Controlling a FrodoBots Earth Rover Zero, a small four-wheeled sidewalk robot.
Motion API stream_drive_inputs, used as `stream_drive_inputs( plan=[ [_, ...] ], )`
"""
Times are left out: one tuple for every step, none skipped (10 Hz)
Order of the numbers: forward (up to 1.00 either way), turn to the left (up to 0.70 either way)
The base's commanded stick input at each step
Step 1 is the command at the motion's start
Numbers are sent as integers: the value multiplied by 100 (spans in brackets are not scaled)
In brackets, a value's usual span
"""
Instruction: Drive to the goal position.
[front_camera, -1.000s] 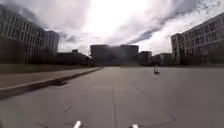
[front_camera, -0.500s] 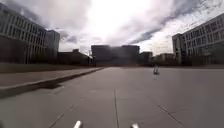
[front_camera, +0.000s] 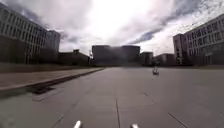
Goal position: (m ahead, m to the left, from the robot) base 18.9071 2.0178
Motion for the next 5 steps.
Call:
stream_drive_inputs(
  plan=[
    [100,0],
    [100,0],
    [100,0],
    [100,0],
    [100,0]
  ],
)
